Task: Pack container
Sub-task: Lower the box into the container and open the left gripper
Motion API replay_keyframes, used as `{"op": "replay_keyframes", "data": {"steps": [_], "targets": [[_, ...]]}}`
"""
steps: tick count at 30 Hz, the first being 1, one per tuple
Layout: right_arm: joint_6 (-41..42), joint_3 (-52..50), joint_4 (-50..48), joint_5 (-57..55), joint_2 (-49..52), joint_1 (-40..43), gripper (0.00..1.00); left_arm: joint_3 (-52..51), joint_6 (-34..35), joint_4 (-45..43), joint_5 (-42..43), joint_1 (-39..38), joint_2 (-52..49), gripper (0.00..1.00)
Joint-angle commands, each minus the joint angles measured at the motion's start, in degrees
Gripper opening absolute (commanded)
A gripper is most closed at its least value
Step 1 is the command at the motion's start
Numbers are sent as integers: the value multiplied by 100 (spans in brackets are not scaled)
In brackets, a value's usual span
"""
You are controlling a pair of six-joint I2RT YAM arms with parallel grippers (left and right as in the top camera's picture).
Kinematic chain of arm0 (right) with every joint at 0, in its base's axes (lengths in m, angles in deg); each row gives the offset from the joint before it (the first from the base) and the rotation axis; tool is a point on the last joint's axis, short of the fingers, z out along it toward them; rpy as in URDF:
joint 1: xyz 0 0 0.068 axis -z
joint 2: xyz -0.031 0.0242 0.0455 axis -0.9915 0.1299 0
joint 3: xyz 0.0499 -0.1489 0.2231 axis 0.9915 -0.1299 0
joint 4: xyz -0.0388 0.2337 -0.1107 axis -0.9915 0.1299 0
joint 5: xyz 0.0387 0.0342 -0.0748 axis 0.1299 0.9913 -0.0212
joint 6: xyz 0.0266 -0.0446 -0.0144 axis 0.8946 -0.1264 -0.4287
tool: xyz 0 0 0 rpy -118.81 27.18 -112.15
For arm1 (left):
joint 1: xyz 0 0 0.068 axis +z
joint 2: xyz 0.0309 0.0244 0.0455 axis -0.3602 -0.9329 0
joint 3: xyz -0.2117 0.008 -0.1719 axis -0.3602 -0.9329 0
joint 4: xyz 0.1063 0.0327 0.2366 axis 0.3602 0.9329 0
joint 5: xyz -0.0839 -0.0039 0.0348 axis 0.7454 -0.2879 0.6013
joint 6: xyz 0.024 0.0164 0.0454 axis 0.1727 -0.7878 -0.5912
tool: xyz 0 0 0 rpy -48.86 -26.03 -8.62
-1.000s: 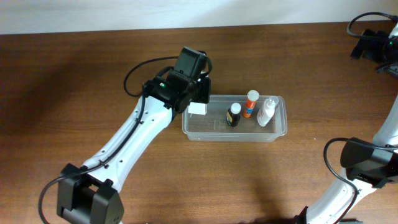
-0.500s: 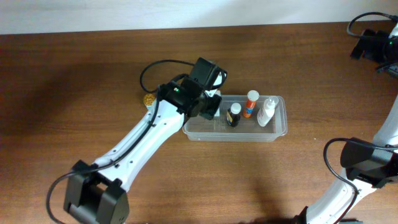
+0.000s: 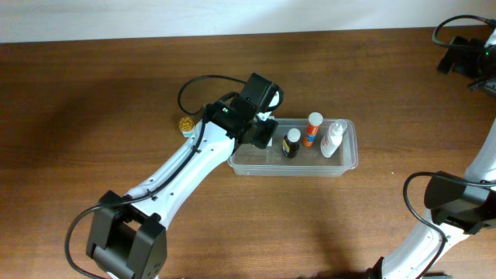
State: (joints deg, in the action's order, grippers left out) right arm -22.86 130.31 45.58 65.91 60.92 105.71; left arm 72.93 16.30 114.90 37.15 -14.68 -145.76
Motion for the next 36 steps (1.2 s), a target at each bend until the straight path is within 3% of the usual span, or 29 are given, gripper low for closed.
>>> {"op": "replay_keyframes", "data": {"steps": [1, 6, 18, 25, 36], "targets": [[24, -7, 31, -33, -17, 9, 98, 433, -72, -151, -549, 11, -15, 59], [24, -7, 31, -33, -17, 9, 98, 525, -70, -693, -323, 48, -52, 35], [24, -7, 31, -33, -17, 9, 98, 525, -22, -791, -302, 42, -522, 20], [24, -4, 31, -33, -17, 9, 98, 525, 153, -343, -177, 44, -544, 18], [24, -4, 31, -33, -17, 9, 98, 525, 216, 4, 286, 42, -546, 4]]}}
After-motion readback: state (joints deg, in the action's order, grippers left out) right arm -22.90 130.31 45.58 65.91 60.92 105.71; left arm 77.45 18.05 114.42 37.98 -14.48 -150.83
